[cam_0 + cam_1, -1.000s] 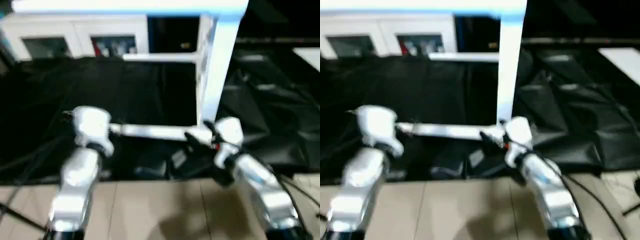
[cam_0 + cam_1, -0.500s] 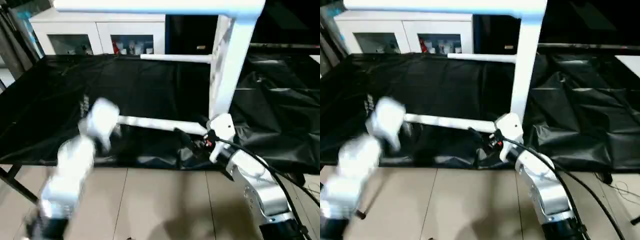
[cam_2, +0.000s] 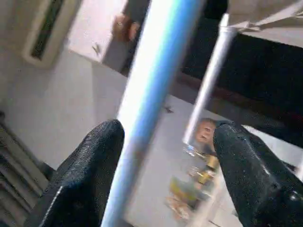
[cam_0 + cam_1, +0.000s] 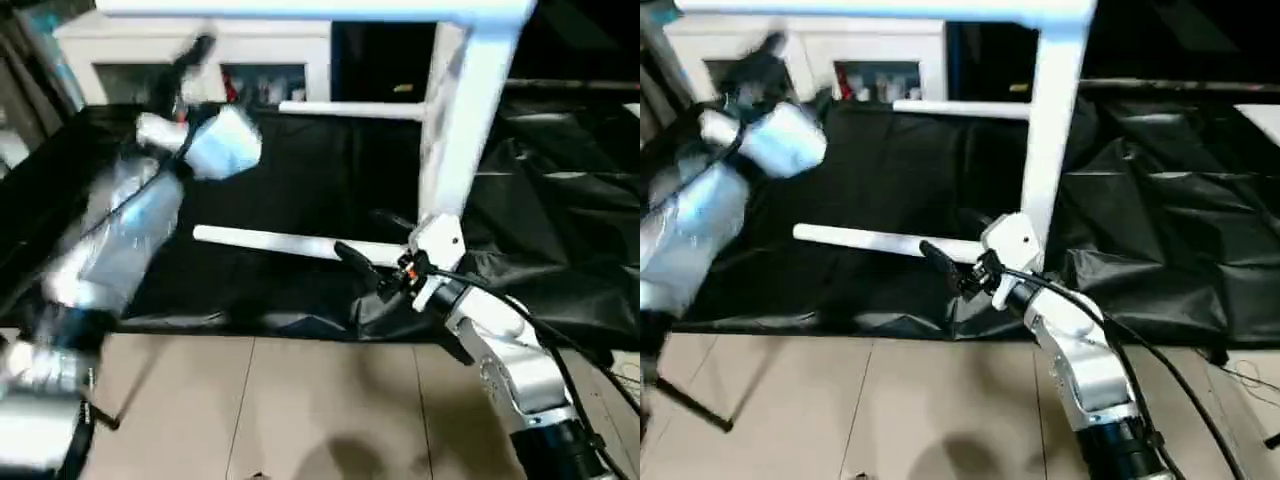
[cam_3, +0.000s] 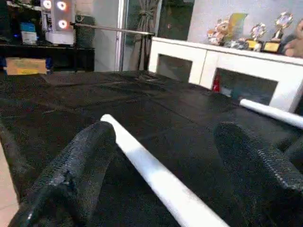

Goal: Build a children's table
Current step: Flip table

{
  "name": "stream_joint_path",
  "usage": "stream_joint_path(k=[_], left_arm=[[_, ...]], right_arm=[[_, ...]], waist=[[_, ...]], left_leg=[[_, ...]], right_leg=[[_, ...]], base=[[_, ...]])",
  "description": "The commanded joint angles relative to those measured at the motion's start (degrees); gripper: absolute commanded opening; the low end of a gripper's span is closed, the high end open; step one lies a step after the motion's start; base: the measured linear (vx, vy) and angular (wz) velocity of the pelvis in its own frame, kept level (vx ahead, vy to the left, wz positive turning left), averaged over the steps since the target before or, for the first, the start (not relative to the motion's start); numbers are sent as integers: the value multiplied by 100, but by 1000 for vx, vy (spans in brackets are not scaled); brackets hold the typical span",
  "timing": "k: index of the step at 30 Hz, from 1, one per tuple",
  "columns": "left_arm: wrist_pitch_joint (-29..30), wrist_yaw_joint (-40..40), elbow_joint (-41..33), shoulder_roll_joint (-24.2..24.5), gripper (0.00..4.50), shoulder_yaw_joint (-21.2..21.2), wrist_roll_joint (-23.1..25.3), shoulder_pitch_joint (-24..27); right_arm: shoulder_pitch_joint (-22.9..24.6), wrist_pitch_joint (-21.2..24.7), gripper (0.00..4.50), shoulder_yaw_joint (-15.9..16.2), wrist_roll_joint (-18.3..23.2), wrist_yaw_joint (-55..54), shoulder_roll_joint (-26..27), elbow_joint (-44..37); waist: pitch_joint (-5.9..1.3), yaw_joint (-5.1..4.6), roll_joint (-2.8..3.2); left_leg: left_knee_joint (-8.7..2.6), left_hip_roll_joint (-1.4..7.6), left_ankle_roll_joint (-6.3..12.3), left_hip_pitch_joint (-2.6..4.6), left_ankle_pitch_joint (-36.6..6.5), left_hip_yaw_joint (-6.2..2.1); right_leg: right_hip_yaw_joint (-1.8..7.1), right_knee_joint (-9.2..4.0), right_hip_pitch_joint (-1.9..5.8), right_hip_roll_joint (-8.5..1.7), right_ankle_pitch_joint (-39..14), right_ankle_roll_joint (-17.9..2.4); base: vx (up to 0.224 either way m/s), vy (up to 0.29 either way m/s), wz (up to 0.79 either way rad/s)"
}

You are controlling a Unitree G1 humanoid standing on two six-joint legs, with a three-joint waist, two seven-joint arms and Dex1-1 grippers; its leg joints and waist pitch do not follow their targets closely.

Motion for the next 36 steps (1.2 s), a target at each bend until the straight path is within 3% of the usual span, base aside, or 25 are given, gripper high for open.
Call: stream_joint_path(k=[1, 3, 4, 5, 6, 8, 11, 12, 16, 20, 22, 25, 26, 29, 30, 33, 35, 36], left_arm=[[-146, 52, 460, 46, 346, -260, 202, -300], [-270, 187, 827, 56, 346, -368, 353, -588], [-287, 209, 881, 59, 346, -382, 376, -635], [-311, 345, 1030, 64, 346, -415, 477, -808], [-356, 449, 1175, 72, 346, -444, 573, -969], [-364, 533, 1277, 79, 346, -473, 665, -1089], [-409, 720, 1816, 67, 346, -594, 936, -1484], [-398, 790, 2111, 61, 346, -648, 1019, -1679], [-356, 1076, 2471, 107, 346, -759, 1189, -1997], [-471, 1280, 2849, 106, 346, -931, 1393, -2282], [-470, 1295, 2982, 86, 346, -990, 1462, -2376], [-520, 1322, 3245, 46, 346, -1081, 1547, -2544], [-504, 1249, 3633, -14, 346, -1227, 1663, -2775], [-457, 1181, 4028, -78, 346, -1347, 1726, -2973], [-465, 1191, 4251, -113, 346, -1399, 1738, -3080], [-477, 1249, 4499, -155, 346, -1454, 1759, -3220], [-565, 1199, 4664, -187, 346, -1448, 1719, -3299], [-570, 1201, 4672, -188, 346, -1450, 1718, -3303]], right_arm=[[-82, -99, 374, 16, -50, -9, 36, 21], [-103, -168, 374, 11, -85, -6, 59, 60], [-107, -178, 374, 10, -89, -5, 62, 65], [-107, -205, 374, 1, -99, -12, 72, 73], [-108, -231, 374, -6, -98, -13, 79, 84], [-103, -247, 374, -8, -94, -13, 82, 87], [-86, -297, 374, 22, -113, -5, 88, 90], [-86, -328, 374, 36, -125, -2, 89, 103], [-92, -376, 374, 49, -154, 1, 88, 122], [-95, -424, 374, 77, -203, 8, 102, 130], [-110, -438, 374, 91, -218, 12, 108, 146], [-140, -464, 374, 112, -235, 14, 121, 183], [-180, -495, 374, 139, -258, 19, 134, 231], [-199, -515, 374, 165, -286, 16, 147, 254], [-192, -523, 374, 177, -290, 17, 158, 242], [-161, -551, 374, 168, -246, 59, 181, 196], [-134, -624, 374, 137, -109, 151, 219, 119], [-134, -627, 374, 135, -103, 154, 221, 116]], waist=[[-527, 51, 44], [-534, 73, 26], [-523, 97, 20], [-531, 105, 61], [-525, 100, 48], [-502, 121, 95], [-455, 107, 85], [-433, 104, 108], [-426, 111, 87], [-439, 124, 91], [-456, 146, 48], [-464, 149, 71], [-465, 150, 98], [-464, 175, 93], [-457, 190, 135], [-469, 234, 137], [-472, 261, 191], [-472, 271, 167]], left_leg=[[-330, 296, 328, -15, 241, -92], [-302, 284, 435, -35, 360, -81], [-309, 296, 451, -68, 344, -85], [-307, 309, 423, -62, 298, -95], [-306, 319, 410, -63, 189, -92], [-326, 354, 342, -54, -66, -104], [-378, 367, 155, -38, -737, -102], [-402, 359, 80, -43, -949, -108], [-422, 363, -65, -68, -1194, -130], [-416, 371, -61, -81, -1117, -142], [-403, 366, -26, -96, -931, -133], [-396, 373, 2, -99, -867, -126], [-395, 385, 7, -97, -858, -127], [-382, 377, 21, -103, -811, -127], [-381, 367, 23, -102, -855, -121], [-377, 373, 22, -97, -861, -123], [-375, 386, 18, -102, -844, -136], [-375, 387, 32, -102, -843, -134]], right_leg=[[254, -161, 364, -437, 679, -1287], [244, -136, 367, -429, 953, -1329], [233, -143, 368, -444, 923, -1339], [232, -132, 373, -457, 882, -1349], [225, -151, 357, -441, 768, -1325], [222, -173, 328, -462, 483, -1339], [228, -270, 308, -462, -240, -1226], [229, -300, 302, -456, -545, -1151], [239, -348, 299, -483, -1080, -957], [228, -349, 299, -490, -1083, -901], [220, -328, 305, -496, -906, -924], [205, -317, 302, -494, -703, -1001], [199, -313, 294, -495, -592, -1058], [188, -290, 322, -492, -394, -1103], [186, -327, 308, -486, -427, -1073], [188, -313, 327, -492, -374, -1098], [187, -297, 339, -500, -304, -1133], [186, -292, 348, -504, -281, -1143]], base=[[52, -4, 4], [26, -2, 2], [0, 0, 0], [0, 0, 0], [0, 0, 0], [0, 0, 0], [0, 0, 0], [0, 0, 0], [0, 0, 0], [0, 0, 0], [0, 0, 0], [0, 0, 0], [0, 0, 0], [0, 0, 0], [0, 0, 0], [0, 0, 0], [0, 0, 0], [0, 0, 0]])
